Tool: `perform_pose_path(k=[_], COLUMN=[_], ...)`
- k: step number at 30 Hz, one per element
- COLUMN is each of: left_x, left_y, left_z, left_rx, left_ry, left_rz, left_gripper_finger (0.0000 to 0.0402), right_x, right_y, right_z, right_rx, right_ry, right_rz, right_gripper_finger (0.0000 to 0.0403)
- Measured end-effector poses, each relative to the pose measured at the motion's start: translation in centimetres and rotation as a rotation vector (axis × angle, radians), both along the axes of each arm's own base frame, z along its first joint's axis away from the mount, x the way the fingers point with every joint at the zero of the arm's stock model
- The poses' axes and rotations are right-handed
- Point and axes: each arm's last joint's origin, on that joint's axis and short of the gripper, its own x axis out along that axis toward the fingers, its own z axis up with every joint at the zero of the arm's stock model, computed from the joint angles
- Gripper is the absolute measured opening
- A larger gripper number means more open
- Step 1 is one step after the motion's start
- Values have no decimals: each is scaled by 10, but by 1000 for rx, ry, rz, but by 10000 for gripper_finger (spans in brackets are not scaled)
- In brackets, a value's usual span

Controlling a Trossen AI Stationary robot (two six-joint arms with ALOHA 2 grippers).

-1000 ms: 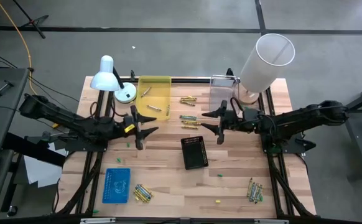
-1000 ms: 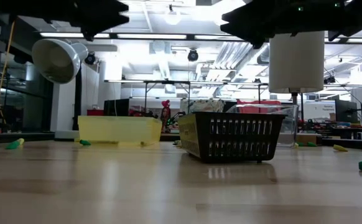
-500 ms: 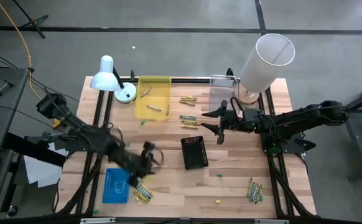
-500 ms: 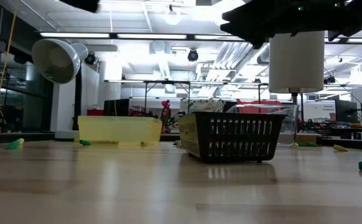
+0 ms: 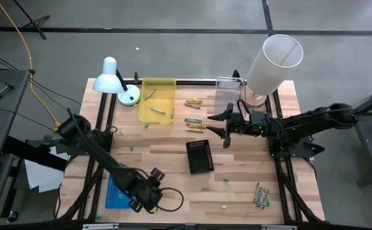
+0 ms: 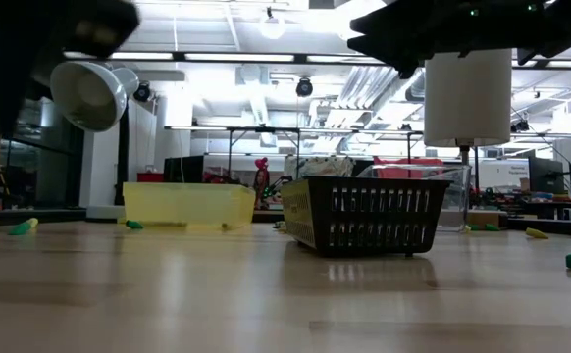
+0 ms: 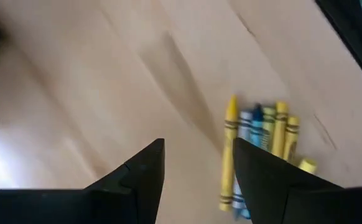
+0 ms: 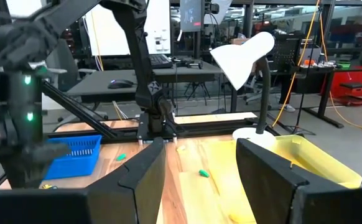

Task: Sort crayons
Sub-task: Put the yellow crayon into the black bin

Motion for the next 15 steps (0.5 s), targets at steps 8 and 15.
perform_pose_path(k=[8, 15], left_x=[2, 4], left_y=[-4, -1], left_z=[-28, -28], left_rx=[10, 10], left_ry=[113, 120], left_rz=[-5, 29], left_gripper_finger=[174, 174], right_x=[0, 0], right_y=[0, 0], right_z=[0, 0], right_rx=[-7, 0], right_ry=[3, 4], right_rz=[0, 0], right_gripper_finger=[190, 190])
